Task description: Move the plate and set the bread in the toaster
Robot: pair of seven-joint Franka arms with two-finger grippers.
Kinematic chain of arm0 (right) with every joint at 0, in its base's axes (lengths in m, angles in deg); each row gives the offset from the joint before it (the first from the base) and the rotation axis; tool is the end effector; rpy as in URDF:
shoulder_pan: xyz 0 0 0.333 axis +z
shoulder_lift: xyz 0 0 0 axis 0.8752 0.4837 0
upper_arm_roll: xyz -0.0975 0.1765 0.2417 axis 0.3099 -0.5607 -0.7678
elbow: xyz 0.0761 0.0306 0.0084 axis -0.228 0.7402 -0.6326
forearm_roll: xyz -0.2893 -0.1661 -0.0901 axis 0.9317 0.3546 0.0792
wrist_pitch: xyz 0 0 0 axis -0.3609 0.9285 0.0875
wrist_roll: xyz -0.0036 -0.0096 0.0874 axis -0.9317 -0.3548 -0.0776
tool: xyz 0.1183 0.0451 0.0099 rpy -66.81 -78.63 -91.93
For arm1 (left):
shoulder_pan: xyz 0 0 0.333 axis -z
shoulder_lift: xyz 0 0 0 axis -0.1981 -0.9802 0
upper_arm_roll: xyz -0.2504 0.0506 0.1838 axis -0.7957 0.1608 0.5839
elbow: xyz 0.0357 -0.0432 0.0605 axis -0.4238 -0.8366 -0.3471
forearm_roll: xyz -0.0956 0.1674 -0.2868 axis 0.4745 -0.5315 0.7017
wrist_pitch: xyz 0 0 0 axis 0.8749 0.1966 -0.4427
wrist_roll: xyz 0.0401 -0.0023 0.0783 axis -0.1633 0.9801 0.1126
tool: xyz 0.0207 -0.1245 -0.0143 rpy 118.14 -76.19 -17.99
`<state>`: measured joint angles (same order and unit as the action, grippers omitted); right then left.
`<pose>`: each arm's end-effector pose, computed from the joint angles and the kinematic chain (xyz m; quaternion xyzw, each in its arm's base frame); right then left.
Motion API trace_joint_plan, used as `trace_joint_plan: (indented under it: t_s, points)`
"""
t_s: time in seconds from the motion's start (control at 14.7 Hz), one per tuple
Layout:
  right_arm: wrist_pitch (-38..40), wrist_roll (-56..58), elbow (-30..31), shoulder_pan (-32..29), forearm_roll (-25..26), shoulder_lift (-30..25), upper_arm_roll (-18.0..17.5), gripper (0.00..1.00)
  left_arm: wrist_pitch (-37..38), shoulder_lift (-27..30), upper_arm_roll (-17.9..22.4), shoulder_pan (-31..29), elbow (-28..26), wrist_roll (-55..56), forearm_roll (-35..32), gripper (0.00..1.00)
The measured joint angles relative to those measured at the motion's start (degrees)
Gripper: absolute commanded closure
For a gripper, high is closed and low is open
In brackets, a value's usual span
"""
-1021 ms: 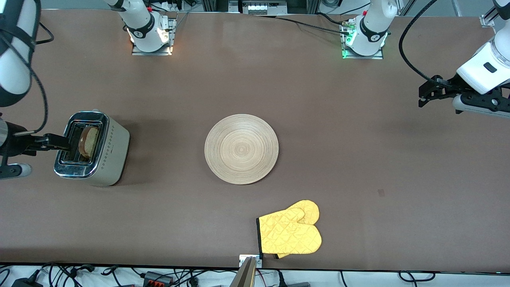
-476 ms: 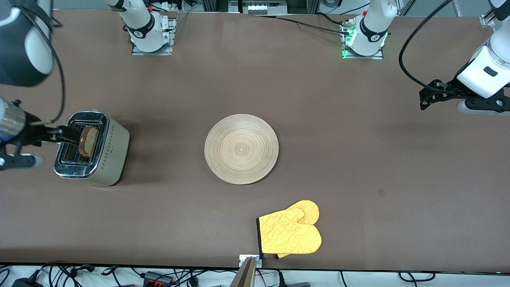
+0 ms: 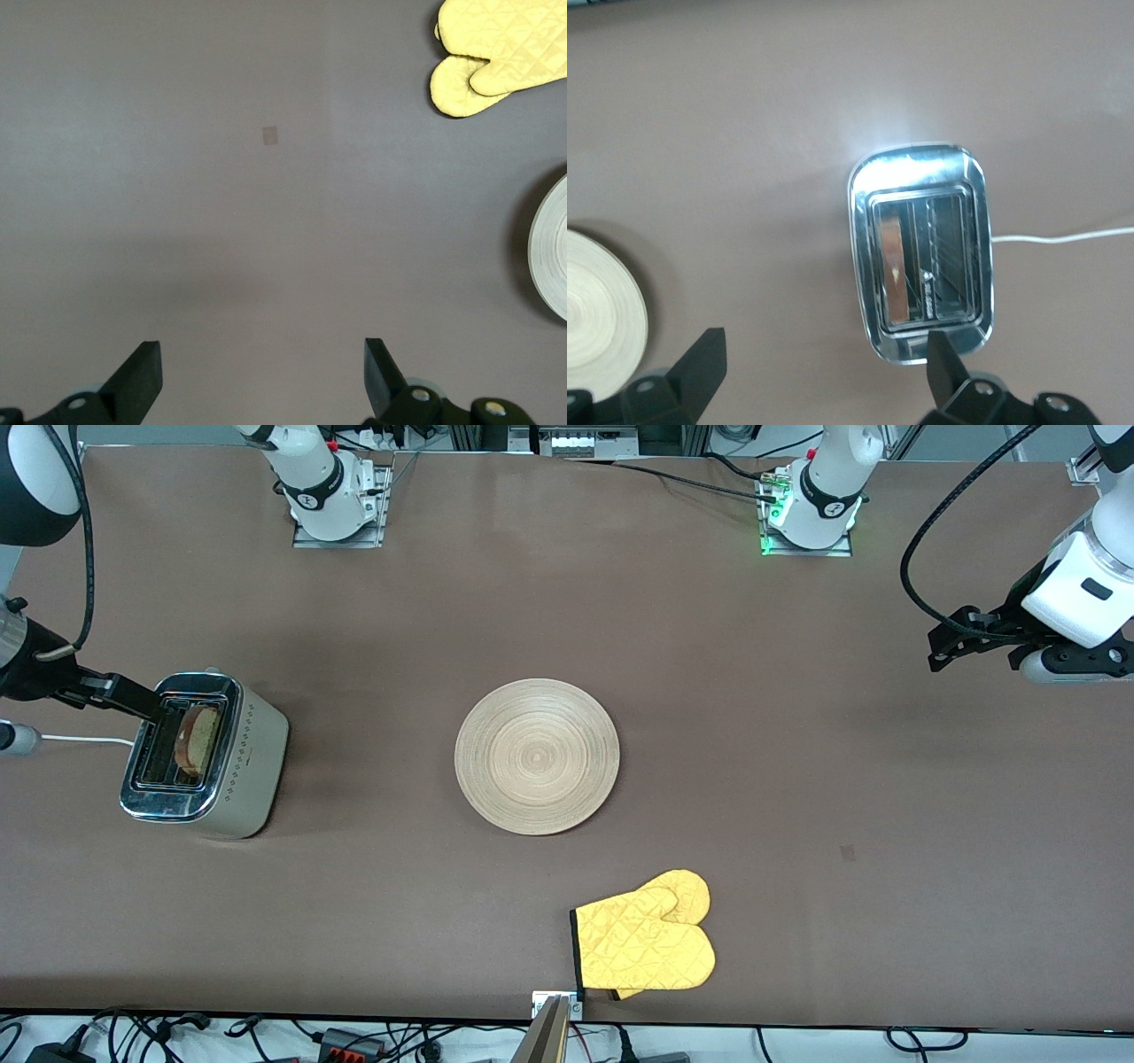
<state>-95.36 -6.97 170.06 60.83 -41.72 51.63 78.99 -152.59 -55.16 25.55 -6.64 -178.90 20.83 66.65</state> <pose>0.5769 0.0092 0.5619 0.9954 -0.0923 0.0177 0.0181 0.5154 -0.0392 0.5867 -0.9998 -0.0175 -0.0098 0.0071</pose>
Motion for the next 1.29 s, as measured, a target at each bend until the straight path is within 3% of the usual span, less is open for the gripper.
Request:
trace_joint_plan:
  t_s: [0.54, 1.29]
  points:
    - [-1.44, -0.51, 4.13, -1.11, -1.72, -3.41, -1.76, 0.00, 0.00, -0.14, 0.00, -0.01, 0.00, -1.41, 0.04, 0.00]
    - [-2.23, -0.51, 4.45, -1.62, -2.55, -1.76, -1.83, 0.00, 0.07, -0.14, -0.03, -0.01, -0.01, -1.71, 0.03, 0.00]
